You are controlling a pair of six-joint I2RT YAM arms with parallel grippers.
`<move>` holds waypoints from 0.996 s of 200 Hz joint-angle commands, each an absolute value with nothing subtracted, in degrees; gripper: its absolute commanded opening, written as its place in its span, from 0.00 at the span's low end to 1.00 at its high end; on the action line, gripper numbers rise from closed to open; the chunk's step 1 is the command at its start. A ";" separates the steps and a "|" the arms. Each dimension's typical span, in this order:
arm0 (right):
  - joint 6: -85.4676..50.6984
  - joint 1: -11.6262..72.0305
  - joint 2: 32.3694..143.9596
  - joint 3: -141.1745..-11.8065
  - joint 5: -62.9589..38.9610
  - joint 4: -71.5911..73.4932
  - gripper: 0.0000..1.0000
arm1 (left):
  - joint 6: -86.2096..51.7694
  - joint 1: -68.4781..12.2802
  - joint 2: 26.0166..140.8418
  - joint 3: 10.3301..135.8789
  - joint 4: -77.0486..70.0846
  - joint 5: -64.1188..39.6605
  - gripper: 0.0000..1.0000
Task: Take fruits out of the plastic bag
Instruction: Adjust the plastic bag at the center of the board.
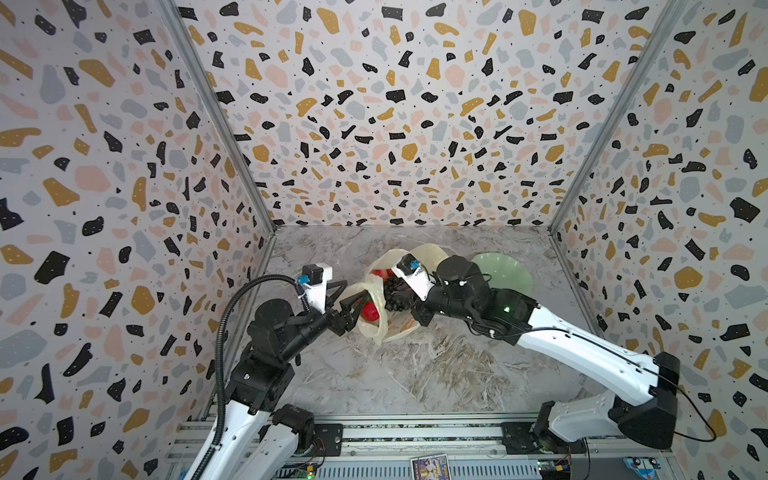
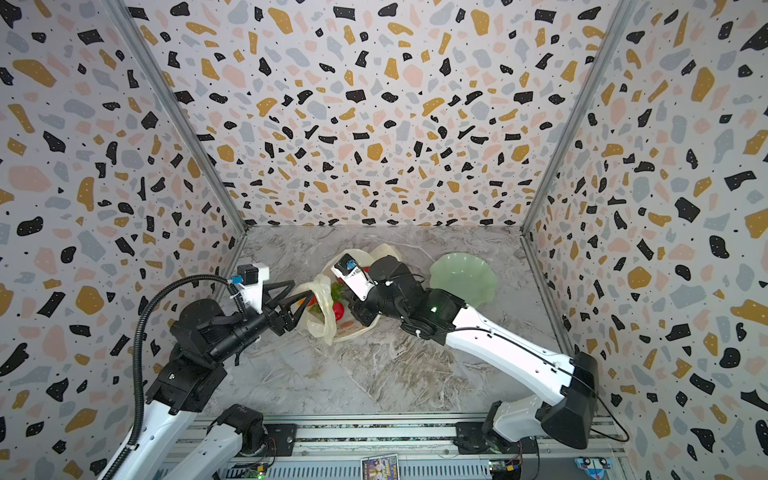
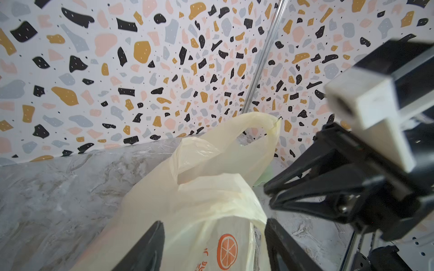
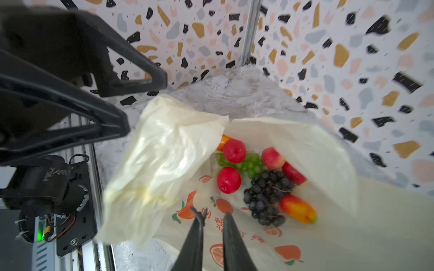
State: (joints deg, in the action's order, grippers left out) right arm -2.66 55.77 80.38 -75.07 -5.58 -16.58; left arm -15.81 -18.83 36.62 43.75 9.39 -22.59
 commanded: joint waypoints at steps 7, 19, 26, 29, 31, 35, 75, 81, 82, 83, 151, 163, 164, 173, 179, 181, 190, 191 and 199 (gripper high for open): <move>-9.80 52.48 79.97 -71.60 -17.91 -3.93 0.17 | -18.14 -18.98 37.50 44.31 6.98 -26.73 0.69; -11.43 52.44 80.75 -70.71 -22.63 -0.53 0.17 | -18.97 -19.07 37.03 43.50 5.31 -29.29 0.71; -12.88 52.55 81.28 -70.53 -24.63 0.99 0.17 | -19.03 -19.03 36.96 43.14 4.72 -31.97 0.71; -13.71 52.47 81.49 -70.54 -25.36 1.60 0.17 | -18.99 -18.99 37.06 43.10 4.73 -33.11 0.72; -14.24 52.54 81.66 -70.57 -25.85 1.94 0.16 | -18.92 -18.99 37.02 43.07 4.87 -33.72 0.72; -15.37 52.55 82.00 -70.64 -26.75 2.60 0.17 | -18.59 -19.03 37.01 43.09 5.08 -34.77 0.72; -19.10 52.48 85.32 -74.91 -30.77 3.06 0.17 | -13.68 -19.24 35.32 44.72 11.58 -36.55 0.77; -19.35 52.51 85.95 -75.70 -31.29 2.86 0.17 | -13.30 -19.20 35.17 44.74 11.97 -36.16 0.78; -19.39 52.49 86.00 -75.86 -31.42 2.84 0.17 | -13.24 -19.18 35.16 44.80 11.97 -36.05 0.78; -19.41 52.48 86.11 -75.99 -31.53 2.82 0.17 | -13.21 -19.17 35.20 44.81 12.09 -36.00 0.79; -20.98 52.86 91.22 -82.17 -38.81 2.73 0.20 | -13.89 -20.39 37.37 43.36 11.53 -31.59 0.79; -20.00 53.25 92.42 -84.16 -39.02 1.01 0.20 | -14.50 -21.00 37.70 42.90 10.08 -31.86 0.79; -19.89 53.30 92.48 -84.22 -38.98 0.77 0.20 | -14.50 -21.05 37.74 42.85 9.96 -31.88 0.79; -19.30 53.69 93.26 -85.50 -38.85 -0.32 0.21 | -14.76 -21.42 38.00 42.63 8.91 -31.75 0.78; -19.16 53.86 93.67 -86.09 -38.82 -0.74 0.21 | -15.08 -21.53 38.23 42.54 8.51 -31.56 0.75; -19.10 53.87 93.77 -86.19 -38.84 -0.82 0.21 | -15.09 -21.58 38.34 42.47 8.41 -31.49 0.74; -18.98 53.96 94.19 -86.73 -39.02 -1.13 0.21 | -15.38 -21.70 38.93 42.42 8.08 -31.46 0.68; -18.94 53.96 94.20 -86.74 -39.02 -1.14 0.21 | -15.38 -21.71 38.93 42.43 8.08 -31.46 0.68; -18.83 53.81 94.39 -87.04 -38.62 -1.44 0.21 | -15.34 -21.77 39.56 42.47 8.26 -31.31 0.58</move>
State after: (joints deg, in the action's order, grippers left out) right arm -19.20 53.01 94.61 -83.92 -37.36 -0.10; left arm -14.66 -20.99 38.52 43.09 12.40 -30.98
